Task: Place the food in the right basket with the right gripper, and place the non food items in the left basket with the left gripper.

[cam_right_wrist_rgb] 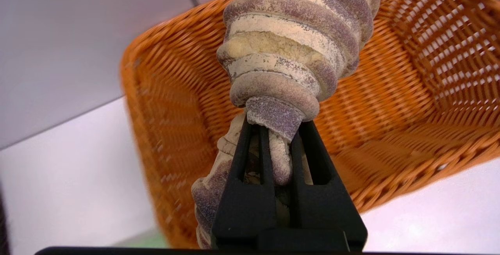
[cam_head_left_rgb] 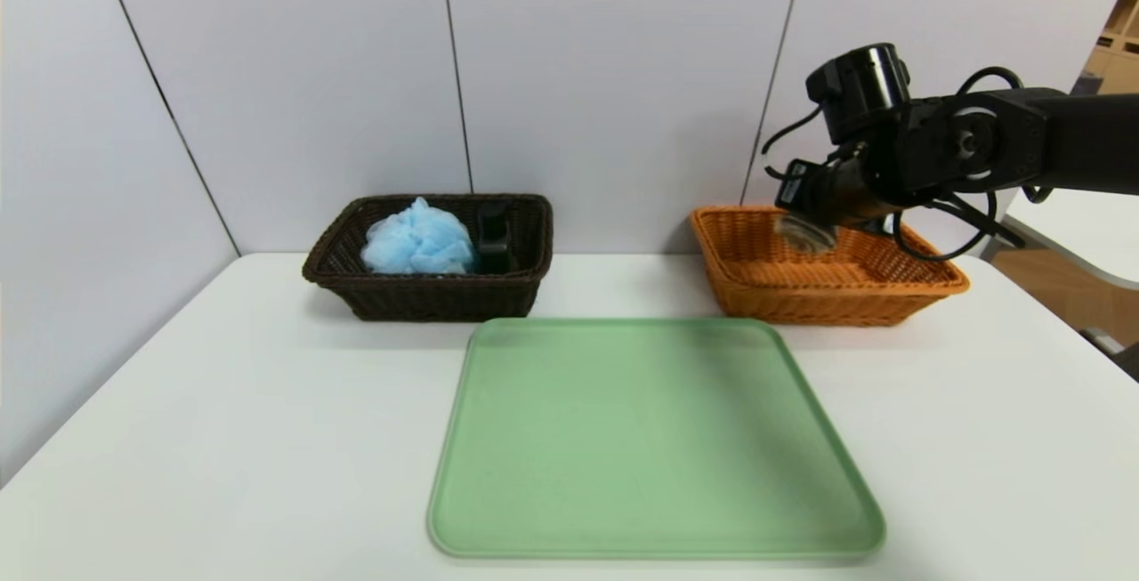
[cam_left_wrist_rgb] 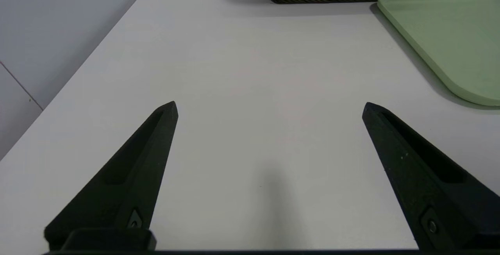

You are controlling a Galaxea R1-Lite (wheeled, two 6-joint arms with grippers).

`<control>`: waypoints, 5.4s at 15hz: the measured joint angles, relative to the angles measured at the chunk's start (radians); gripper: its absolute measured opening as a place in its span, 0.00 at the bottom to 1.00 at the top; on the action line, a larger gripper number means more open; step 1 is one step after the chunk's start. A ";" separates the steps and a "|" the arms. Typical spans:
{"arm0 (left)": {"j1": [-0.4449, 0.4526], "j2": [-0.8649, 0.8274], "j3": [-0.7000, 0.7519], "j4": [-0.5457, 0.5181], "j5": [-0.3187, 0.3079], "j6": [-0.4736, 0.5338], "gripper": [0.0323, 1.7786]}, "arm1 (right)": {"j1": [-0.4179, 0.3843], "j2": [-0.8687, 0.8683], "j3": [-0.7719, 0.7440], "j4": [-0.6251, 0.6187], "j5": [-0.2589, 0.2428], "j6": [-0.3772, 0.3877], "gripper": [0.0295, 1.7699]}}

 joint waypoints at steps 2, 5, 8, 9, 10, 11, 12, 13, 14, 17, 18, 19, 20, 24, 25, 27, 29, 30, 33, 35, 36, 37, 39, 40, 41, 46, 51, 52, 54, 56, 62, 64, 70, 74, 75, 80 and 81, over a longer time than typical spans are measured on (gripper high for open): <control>0.000 0.000 0.000 0.000 0.000 0.000 0.95 | -0.046 0.055 -0.047 0.001 0.001 -0.007 0.07; 0.000 0.000 0.000 0.000 0.000 0.000 0.95 | -0.085 0.128 -0.099 0.004 0.001 -0.008 0.07; 0.000 0.000 0.000 0.000 0.000 0.000 0.95 | -0.096 0.180 -0.119 0.005 0.003 -0.006 0.07; 0.000 0.000 0.000 0.000 0.000 0.000 0.95 | -0.096 0.190 -0.121 0.008 0.003 -0.005 0.07; 0.000 0.000 0.000 0.000 0.000 0.000 0.95 | -0.096 0.199 -0.121 0.009 0.004 -0.004 0.07; 0.000 0.000 0.000 0.000 0.000 0.000 0.95 | -0.096 0.206 -0.121 0.009 0.008 -0.002 0.07; 0.000 0.000 0.000 0.000 0.000 0.000 0.95 | -0.096 0.212 -0.121 0.009 0.009 -0.001 0.07; 0.000 0.000 0.000 0.000 0.000 0.000 0.95 | -0.096 0.217 -0.122 0.007 0.010 -0.002 0.07; 0.000 0.000 0.000 0.000 0.000 0.000 0.95 | -0.096 0.220 -0.123 0.008 0.010 -0.001 0.19; 0.000 0.000 0.000 0.000 0.000 0.000 0.95 | -0.096 0.221 -0.123 0.011 0.009 -0.002 0.43; 0.000 0.000 0.000 0.000 0.000 0.000 0.95 | -0.096 0.218 -0.123 0.012 0.009 -0.003 0.50; 0.000 0.000 0.000 0.000 0.000 0.000 0.95 | -0.095 0.211 -0.123 0.014 0.010 -0.005 0.55; 0.000 0.000 0.000 0.000 0.000 0.000 0.95 | -0.094 0.198 -0.121 0.017 0.010 -0.005 0.60; 0.000 0.000 0.000 0.000 0.000 0.000 0.95 | -0.084 0.092 -0.084 0.020 0.010 -0.006 0.75; 0.000 0.000 0.000 0.000 0.000 0.000 0.95 | -0.079 0.052 -0.068 0.019 0.010 -0.006 0.78; 0.000 0.000 0.000 0.000 0.000 0.000 0.95 | -0.065 -0.050 -0.011 0.019 0.010 -0.011 0.82; 0.000 0.000 0.000 0.000 0.000 0.000 0.95 | -0.046 -0.174 0.082 0.019 0.010 -0.016 0.85; 0.000 0.000 0.000 0.000 0.000 0.000 0.95 | -0.036 -0.241 0.135 0.018 0.010 -0.018 0.86; 0.000 0.000 0.000 0.000 0.000 0.000 0.95 | -0.013 -0.464 0.327 0.017 0.010 -0.042 0.90; 0.000 0.000 0.000 0.000 0.000 0.000 0.95 | -0.006 -0.624 0.456 0.017 0.010 -0.075 0.91; 0.000 0.000 0.000 0.000 0.000 0.000 0.95 | -0.003 -0.708 0.526 0.016 0.010 -0.098 0.92; 0.000 0.000 0.000 0.000 0.000 0.000 0.95 | -0.003 -0.781 0.587 0.015 0.010 -0.124 0.93; 0.000 0.000 0.000 0.000 0.000 0.000 0.95 | -0.001 -0.940 0.723 0.009 0.012 -0.190 0.93; 0.000 0.000 0.000 0.000 0.000 0.000 0.95 | 0.000 -1.007 0.781 0.007 0.017 -0.223 0.94; 0.000 0.000 0.000 0.000 0.000 0.000 0.95 | 0.000 -1.081 0.837 0.004 0.030 -0.258 0.94; 0.000 0.000 0.000 0.000 0.000 0.000 0.95 | -0.022 -1.404 1.072 0.000 0.090 -0.412 0.95; 0.000 0.000 0.000 0.000 0.000 0.000 0.95 | -0.146 -1.670 1.276 -0.037 0.287 -0.572 0.96; 0.000 0.000 0.000 0.000 0.000 0.000 0.95 | -0.159 -1.695 1.325 -0.083 0.308 -0.594 0.96; 0.000 0.000 0.000 0.000 0.000 0.000 0.95 | -0.194 -1.725 1.412 -0.215 0.341 -0.641 0.96; 0.000 0.000 0.000 0.000 0.000 0.000 0.95 | -0.258 -1.749 1.458 -0.274 0.408 -0.655 0.96; 0.000 0.000 0.000 0.000 0.000 0.000 0.95 | -0.280 -1.926 1.627 -0.287 0.433 -0.663 0.96; 0.000 0.000 0.000 0.000 0.000 0.000 0.95 | -0.280 -1.978 1.673 -0.291 0.435 -0.663 0.96; 0.000 0.000 0.000 0.000 0.000 0.000 0.95 | -0.280 -2.024 1.744 -0.346 0.495 -0.654 0.96; 0.000 0.000 0.000 0.000 0.000 0.000 0.95 | -0.280 -2.025 1.746 -0.346 0.494 -0.638 0.96; 0.000 0.000 0.000 0.000 0.000 0.000 0.95 | -0.280 -2.025 1.746 -0.346 0.494 -0.628 0.96; 0.000 0.000 0.000 0.000 0.000 0.000 0.95 | -0.280 -2.025 1.746 -0.350 0.486 -0.566 0.96; 0.000 0.000 0.000 0.000 0.000 0.000 0.95 | -0.280 -2.025 1.746 -0.350 0.485 -0.565 0.96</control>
